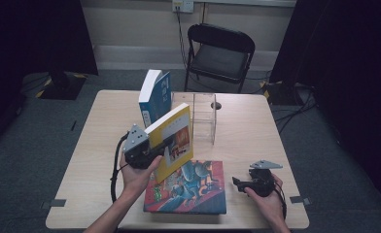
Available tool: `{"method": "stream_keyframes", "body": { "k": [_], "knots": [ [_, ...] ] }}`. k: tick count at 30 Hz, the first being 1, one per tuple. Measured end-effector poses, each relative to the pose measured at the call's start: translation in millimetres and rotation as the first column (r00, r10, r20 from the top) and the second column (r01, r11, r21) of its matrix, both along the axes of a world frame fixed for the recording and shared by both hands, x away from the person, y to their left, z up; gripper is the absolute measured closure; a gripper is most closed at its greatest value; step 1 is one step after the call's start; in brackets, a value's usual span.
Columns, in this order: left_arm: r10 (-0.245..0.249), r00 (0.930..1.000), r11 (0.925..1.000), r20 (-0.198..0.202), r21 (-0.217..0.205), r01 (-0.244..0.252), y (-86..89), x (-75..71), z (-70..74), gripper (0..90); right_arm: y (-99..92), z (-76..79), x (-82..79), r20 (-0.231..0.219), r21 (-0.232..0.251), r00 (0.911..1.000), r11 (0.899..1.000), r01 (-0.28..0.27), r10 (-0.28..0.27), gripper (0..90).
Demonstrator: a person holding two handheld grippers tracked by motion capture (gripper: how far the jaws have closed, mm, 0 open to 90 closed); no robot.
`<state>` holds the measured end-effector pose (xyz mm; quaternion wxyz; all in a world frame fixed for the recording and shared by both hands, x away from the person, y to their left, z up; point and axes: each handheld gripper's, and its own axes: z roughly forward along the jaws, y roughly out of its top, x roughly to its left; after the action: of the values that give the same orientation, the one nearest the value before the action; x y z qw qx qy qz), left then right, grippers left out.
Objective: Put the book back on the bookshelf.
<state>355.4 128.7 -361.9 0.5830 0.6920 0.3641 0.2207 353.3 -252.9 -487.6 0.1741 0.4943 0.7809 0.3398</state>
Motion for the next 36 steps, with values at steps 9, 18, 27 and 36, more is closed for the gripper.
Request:
{"method": "stream_keyframes", "body": {
  "k": [9,18,27,36],
  "knots": [
    [0.013,0.9999,0.9996,0.011,0.027,-0.013,-5.0,10.9,6.2,75.8,7.5,-11.5,-1.4,0.063,-0.048,0.9977,0.999,-0.024,0.027,12.8],
    [0.039,0.9992,0.9983,0.005,0.042,-0.039,-10.1,21.6,5.3,75.8,7.4,-12.2,-1.8,0.068,-0.046,0.9974,0.999,-0.022,0.025,12.8],
    [0.063,0.9980,0.9971,0.003,0.043,-0.063,-14.3,37.7,11.3,75.8,7.3,-12.2,-1.7,0.069,-0.047,0.9973,0.999,-0.022,0.025,12.8],
    [0.080,0.9968,0.9959,-0.003,0.041,-0.080,-16.6,52.3,9.8,75.8,7.3,-12.2,-1.6,0.070,-0.047,0.9972,0.999,-0.022,0.026,12.8]
  ]
}}
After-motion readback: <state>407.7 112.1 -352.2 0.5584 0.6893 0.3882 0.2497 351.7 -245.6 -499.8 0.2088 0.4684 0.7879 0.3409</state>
